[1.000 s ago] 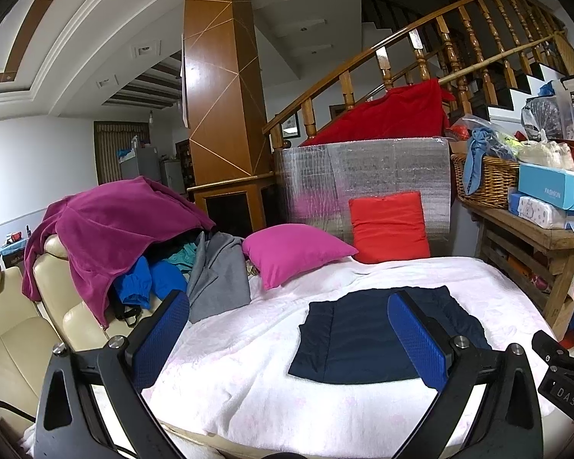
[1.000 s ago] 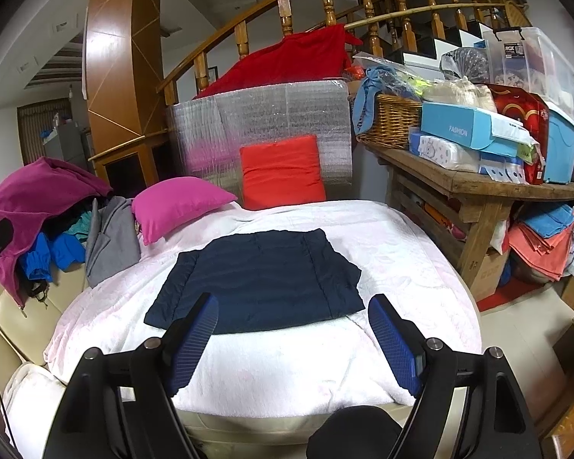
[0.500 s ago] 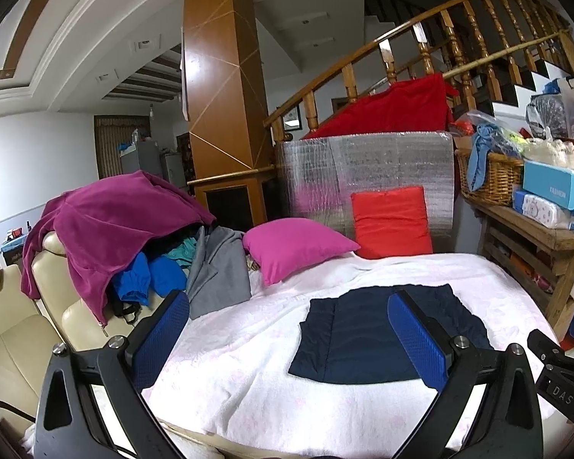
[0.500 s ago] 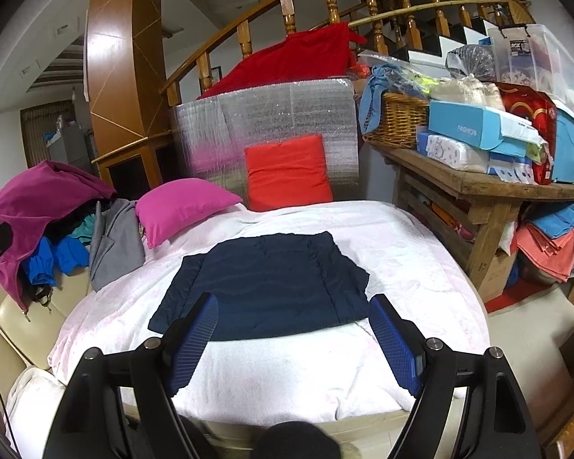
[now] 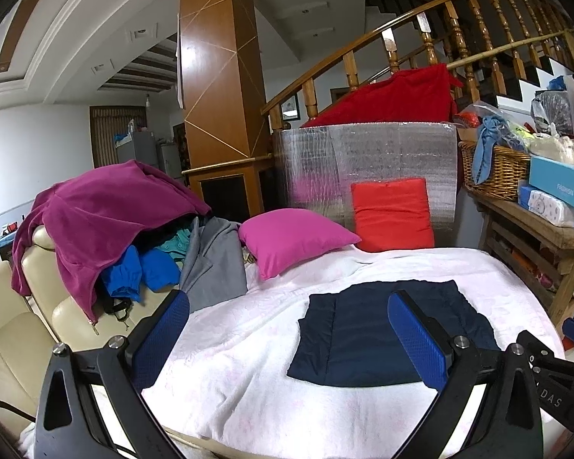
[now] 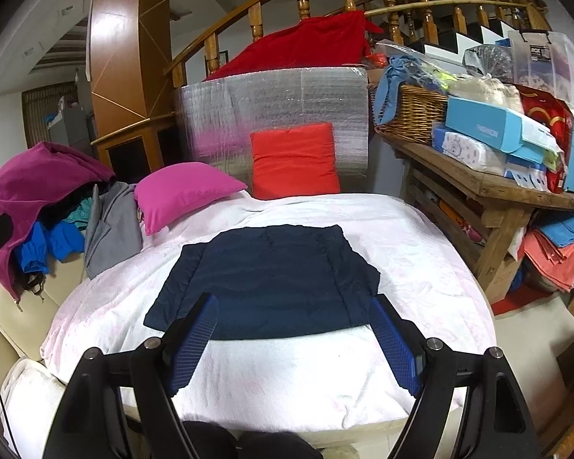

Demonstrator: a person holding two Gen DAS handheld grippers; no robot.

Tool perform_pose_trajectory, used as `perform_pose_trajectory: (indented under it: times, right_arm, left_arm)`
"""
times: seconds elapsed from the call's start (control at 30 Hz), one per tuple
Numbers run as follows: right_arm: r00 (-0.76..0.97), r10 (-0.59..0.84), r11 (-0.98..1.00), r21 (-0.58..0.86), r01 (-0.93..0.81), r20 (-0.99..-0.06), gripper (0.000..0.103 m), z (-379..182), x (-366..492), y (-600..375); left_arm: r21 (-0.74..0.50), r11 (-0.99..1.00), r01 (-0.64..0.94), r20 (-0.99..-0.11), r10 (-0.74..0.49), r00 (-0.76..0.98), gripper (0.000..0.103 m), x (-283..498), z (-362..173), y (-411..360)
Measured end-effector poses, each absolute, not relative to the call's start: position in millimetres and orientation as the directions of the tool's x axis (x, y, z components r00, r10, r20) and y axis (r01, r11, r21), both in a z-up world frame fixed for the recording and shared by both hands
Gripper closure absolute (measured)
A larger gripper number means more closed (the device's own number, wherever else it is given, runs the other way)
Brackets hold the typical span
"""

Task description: Fold large clothes

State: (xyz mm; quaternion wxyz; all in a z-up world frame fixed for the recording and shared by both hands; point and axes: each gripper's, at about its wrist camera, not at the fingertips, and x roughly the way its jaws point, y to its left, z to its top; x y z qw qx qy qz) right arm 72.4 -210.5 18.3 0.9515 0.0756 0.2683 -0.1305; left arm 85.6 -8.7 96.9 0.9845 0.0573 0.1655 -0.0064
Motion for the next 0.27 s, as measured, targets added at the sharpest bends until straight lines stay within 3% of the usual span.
perform_pose_trajectory:
  times: [0.27]
  right_arm:
    - [0.801,-0.193,0.958,0.066,0.278,-0.567,0.02,6,118,-217]
  left_arm:
    - [0.054,0.992,0.113,-0.396,-0.083,0.914,0.0,130,79,-7]
